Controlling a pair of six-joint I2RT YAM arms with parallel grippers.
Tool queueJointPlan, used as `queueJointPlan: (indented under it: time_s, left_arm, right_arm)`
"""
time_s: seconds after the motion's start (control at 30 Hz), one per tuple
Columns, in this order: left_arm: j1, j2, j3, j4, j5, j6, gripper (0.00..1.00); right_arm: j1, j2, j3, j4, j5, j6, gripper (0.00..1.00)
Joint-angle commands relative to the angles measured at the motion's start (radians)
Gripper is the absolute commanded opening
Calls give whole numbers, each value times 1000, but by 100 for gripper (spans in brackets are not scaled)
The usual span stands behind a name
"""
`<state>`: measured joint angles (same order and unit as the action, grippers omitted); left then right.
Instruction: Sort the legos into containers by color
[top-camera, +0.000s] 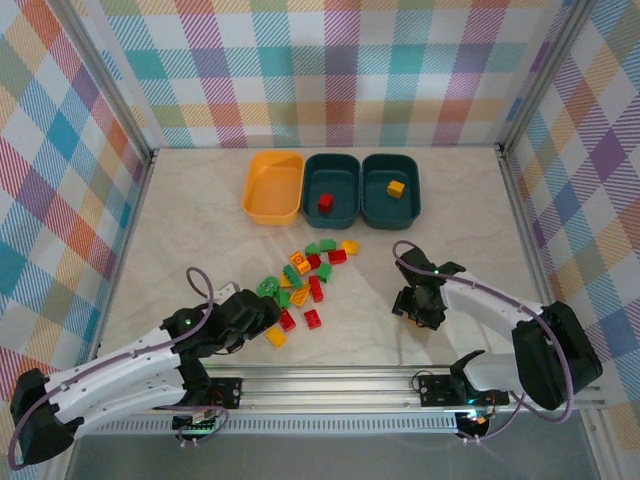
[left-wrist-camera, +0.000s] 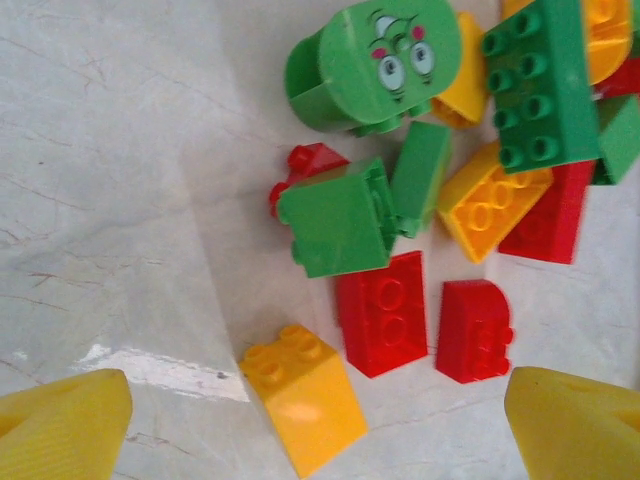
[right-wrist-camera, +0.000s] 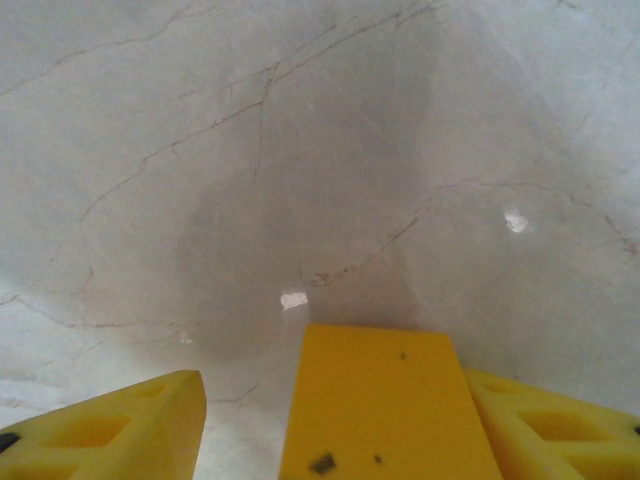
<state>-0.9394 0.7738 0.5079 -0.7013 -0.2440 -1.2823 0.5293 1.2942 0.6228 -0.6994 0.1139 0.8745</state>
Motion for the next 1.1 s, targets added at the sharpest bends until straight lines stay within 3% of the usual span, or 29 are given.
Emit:
queueJointPlan:
  time_s: [0.0, 0.13, 0.23, 0.33, 0.43, 0.6, 0.73, 0.8, 0.9, 1.0, 1.07]
  left_arm:
    - [17, 26, 24, 20, 14, 34, 97]
    - [32, 34, 21, 35, 25, 42, 97]
    - [53, 33, 28, 37, 36, 57, 97]
    - [87, 33, 46, 20, 46, 82, 99]
    - [146, 28, 62, 26, 80, 124, 100]
    - [276, 39, 67, 53, 190, 189, 100]
    - [343, 94, 57, 104, 291, 208, 100]
    - [354, 139, 72, 118, 315, 223, 100]
    - [361, 208, 125, 90, 315, 259, 100]
    - [366, 266, 176, 71, 302, 297, 100]
    - [369, 306, 207, 57, 286, 324, 100]
  right_arm:
    - [-3, 23, 36, 9, 32, -36, 57]
    - [-2, 20, 50, 20, 37, -54, 34]
    - [-2, -8, 87, 14, 73, -98, 26]
    - [-17, -5, 209, 6, 150, -178, 23]
    - [-92, 64, 359, 86, 133, -253, 21]
    - [-205, 381, 673, 198, 39, -376, 21]
    - [-255, 695, 1052, 17, -42, -450, 25]
    - [-262, 809, 1201, -68, -25, -473, 25]
    - [-276, 920, 1329, -132, -26, -488, 31]
    - [-279, 941, 1364, -136, 4, -503, 57]
    - [-282, 918, 1364, -129, 8, -510, 60]
